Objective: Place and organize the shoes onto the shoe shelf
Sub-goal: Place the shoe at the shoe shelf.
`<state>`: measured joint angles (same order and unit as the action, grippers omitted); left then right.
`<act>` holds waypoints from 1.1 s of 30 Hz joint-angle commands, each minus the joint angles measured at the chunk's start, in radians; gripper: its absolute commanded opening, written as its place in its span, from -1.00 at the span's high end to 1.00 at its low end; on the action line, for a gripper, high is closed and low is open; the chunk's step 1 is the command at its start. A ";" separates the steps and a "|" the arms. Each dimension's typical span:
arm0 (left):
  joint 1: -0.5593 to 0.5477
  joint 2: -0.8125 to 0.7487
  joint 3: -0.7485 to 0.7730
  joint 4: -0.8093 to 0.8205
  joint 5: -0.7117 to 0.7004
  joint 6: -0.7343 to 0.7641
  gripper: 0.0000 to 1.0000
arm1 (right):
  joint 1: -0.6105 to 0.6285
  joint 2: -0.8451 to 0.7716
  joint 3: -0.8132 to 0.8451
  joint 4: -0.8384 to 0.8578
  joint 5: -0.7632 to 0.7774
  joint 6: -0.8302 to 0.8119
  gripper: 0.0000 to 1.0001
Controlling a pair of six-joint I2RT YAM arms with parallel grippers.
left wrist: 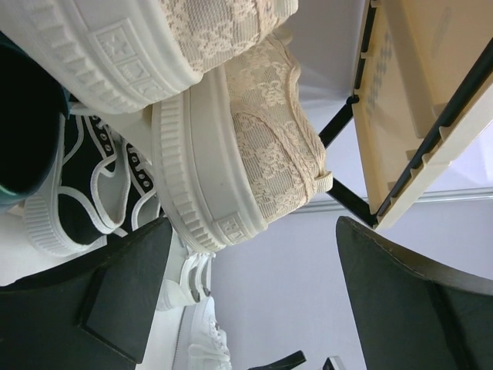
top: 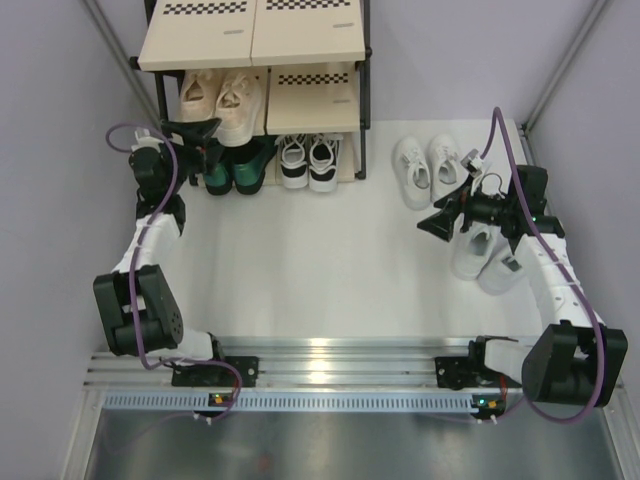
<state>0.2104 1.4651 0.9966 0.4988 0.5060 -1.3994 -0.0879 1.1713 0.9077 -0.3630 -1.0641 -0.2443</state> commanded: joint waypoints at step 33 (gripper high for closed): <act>0.046 -0.264 0.037 -0.308 0.020 0.287 -0.94 | -0.030 -0.047 0.013 -0.014 -0.042 -0.082 -0.99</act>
<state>0.2481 1.2465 0.9943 0.2543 0.5514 -1.1774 -0.1013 1.1511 0.9077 -0.3759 -1.0718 -0.2939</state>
